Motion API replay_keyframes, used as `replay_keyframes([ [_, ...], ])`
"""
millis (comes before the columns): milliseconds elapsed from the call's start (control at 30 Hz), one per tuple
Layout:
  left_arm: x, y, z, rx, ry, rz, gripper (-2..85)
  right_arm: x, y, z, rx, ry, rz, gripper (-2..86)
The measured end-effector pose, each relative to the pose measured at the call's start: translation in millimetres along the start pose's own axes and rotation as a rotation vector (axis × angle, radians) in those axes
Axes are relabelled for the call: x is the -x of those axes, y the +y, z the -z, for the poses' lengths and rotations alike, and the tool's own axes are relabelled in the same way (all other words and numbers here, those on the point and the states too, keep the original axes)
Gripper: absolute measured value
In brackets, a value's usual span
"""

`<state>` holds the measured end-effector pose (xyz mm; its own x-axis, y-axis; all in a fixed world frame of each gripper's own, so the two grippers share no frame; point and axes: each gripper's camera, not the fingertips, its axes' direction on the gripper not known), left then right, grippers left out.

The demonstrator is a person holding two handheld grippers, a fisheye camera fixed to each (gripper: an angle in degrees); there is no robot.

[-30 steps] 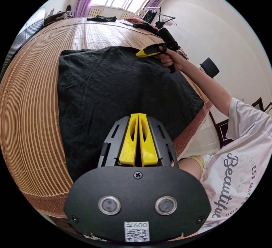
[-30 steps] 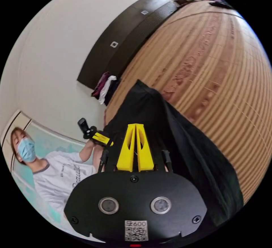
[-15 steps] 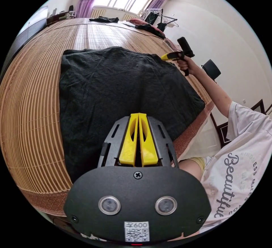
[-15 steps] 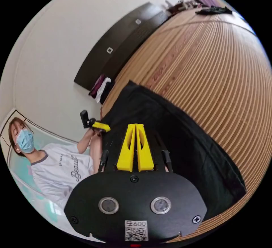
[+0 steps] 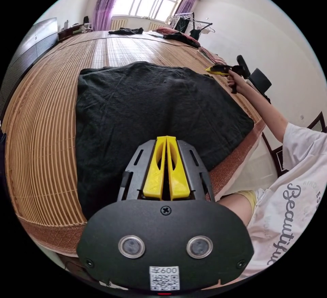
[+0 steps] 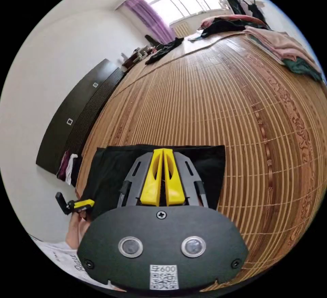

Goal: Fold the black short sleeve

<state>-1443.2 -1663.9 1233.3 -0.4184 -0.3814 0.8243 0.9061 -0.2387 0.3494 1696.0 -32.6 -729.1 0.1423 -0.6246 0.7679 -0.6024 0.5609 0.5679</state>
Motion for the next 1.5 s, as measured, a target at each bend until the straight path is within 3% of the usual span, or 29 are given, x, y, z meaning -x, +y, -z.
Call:
replay_keyframes([
  [100,-12,6,-3,-0.004,-0.026,-0.015,0.1,96,53,15,0.121,-0.015,0.253,-0.8],
  [167,-26,11,-6,-0.006,-0.06,-0.037,0.1,168,104,10,0.291,-0.161,0.413,-0.8],
  [267,-46,15,-11,-0.006,-0.118,-0.073,0.1,225,149,5,0.3,-0.261,0.461,-0.8],
  [367,-65,20,-16,-0.006,-0.156,-0.098,0.1,231,158,-19,0.414,-0.207,0.37,-0.8],
  [467,-74,23,-18,-0.008,-0.143,-0.097,0.2,206,152,5,0.338,-0.29,0.22,-0.8],
  [600,-84,25,-21,-0.013,-0.11,-0.082,0.2,190,148,52,0.286,-0.255,0.137,-0.9],
  [800,-116,23,-26,-0.018,-0.12,-0.092,0.0,184,141,136,0.186,0.017,-0.039,-0.9],
  [867,-132,22,-28,-0.021,-0.136,-0.104,0.0,214,132,160,0.126,0.115,-0.043,-0.9],
  [1033,-168,17,-30,-0.023,-0.184,-0.134,0.0,312,96,169,-0.072,-0.097,0.043,-0.9],
  [1267,-223,4,-28,-0.025,-0.25,-0.188,0.1,418,39,65,0.102,-0.131,0.077,-0.8],
  [1333,-232,-2,-25,-0.024,-0.244,-0.189,0.1,430,38,65,0.093,-0.035,0.1,-0.8],
  [1500,-257,-18,-16,-0.029,-0.238,-0.185,0.2,420,25,93,0.051,-0.03,-0.003,-0.9],
])
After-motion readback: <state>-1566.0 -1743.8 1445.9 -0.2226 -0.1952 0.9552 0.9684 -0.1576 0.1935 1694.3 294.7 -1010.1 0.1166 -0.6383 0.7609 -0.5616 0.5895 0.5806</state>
